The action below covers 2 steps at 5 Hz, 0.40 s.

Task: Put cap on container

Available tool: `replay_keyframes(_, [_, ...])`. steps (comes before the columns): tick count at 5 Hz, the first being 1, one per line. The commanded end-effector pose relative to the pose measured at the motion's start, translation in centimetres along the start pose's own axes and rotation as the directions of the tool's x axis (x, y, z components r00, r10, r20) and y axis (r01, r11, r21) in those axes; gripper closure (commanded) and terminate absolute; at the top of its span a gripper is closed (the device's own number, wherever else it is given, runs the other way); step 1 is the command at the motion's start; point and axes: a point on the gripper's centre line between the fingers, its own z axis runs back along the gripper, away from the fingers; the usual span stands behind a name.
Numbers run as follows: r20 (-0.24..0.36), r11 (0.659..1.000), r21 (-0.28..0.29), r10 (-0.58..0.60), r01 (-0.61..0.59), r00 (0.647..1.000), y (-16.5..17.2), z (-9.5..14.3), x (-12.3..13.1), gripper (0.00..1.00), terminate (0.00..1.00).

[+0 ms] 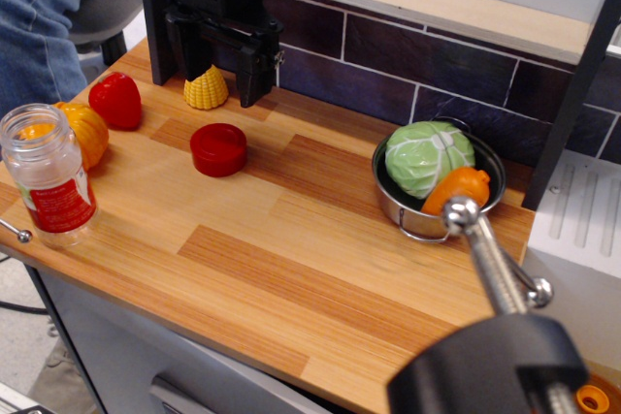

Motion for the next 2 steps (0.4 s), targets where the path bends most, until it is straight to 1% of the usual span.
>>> replay_keyframes(1, [0.000,1.000,0.000,0.000,0.000,1.000,0.0,0.0,0.0,0.00,0.00])
replay_keyframes(2, [0.013,1.000,0.005,-0.005,0.005,1.000,0.7,-1.2,0.1,0.00,0.00])
